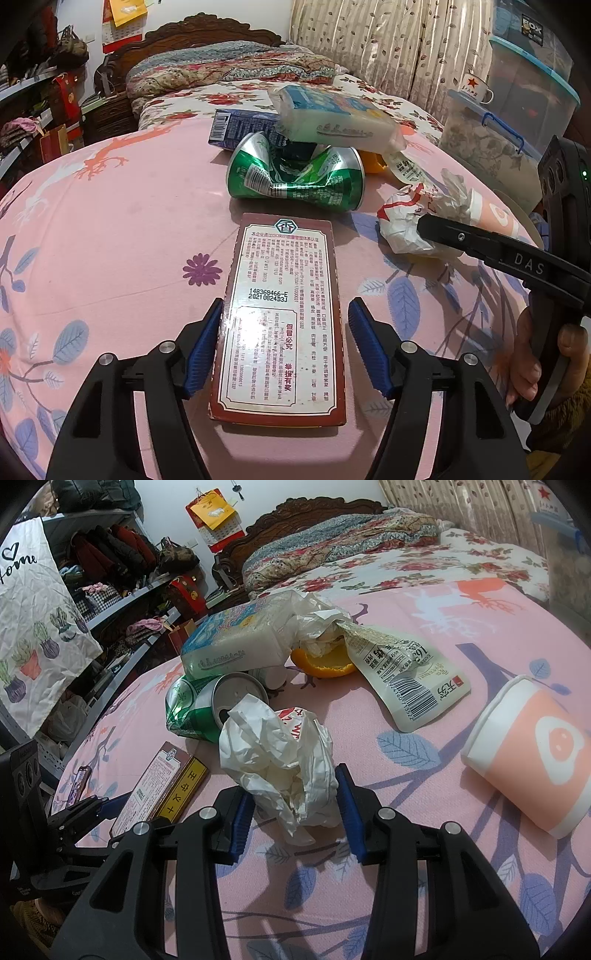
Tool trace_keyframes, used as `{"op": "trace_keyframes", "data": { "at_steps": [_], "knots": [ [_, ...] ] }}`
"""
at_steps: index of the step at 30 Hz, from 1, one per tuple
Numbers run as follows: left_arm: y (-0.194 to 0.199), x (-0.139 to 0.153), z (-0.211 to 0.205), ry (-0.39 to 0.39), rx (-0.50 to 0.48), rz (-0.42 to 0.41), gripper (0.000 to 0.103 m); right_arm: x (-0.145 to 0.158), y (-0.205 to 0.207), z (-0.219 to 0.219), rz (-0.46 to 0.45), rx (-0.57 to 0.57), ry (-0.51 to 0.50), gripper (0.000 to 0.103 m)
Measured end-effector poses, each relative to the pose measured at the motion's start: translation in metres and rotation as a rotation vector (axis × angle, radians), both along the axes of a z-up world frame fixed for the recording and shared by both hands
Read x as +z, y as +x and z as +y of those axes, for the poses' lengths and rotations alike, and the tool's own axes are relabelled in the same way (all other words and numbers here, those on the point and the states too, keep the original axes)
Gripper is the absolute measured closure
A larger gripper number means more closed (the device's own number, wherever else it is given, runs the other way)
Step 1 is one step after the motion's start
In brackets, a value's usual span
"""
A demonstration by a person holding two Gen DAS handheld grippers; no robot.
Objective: Collect trash
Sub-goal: 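Close the right tool on the crumpled white tissue, then carry the brown box and tissue to the beige bin and release both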
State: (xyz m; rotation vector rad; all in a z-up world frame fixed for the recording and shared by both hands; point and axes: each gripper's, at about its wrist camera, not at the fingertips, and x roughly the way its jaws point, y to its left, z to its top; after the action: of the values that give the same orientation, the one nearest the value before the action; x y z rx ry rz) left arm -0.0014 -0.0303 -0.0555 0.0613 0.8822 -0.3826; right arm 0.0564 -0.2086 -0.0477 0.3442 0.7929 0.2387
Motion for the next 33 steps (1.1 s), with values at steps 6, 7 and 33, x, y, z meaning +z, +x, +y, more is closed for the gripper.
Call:
{"op": "trace_keyframes", "data": {
  "at_steps": [6, 7, 33],
  "knots": [
    [0.000, 0.000, -0.002, -0.002, -0.009, 0.002, 0.035, 0.000, 0.000, 0.000, 0.000, 0.000, 0.000, 0.057],
    [-0.001, 0.000, -0.002, -0.002, -0.012, 0.003, 0.034, 0.000, 0.000, 0.000, 0.000, 0.000, 0.000, 0.057],
    [-0.001, 0.001, 0.005, -0.043, -0.027, 0.008, 0.047, 0.011, -0.009, 0.002, -0.073, 0.046, 0.018, 0.064]
  ]
}}
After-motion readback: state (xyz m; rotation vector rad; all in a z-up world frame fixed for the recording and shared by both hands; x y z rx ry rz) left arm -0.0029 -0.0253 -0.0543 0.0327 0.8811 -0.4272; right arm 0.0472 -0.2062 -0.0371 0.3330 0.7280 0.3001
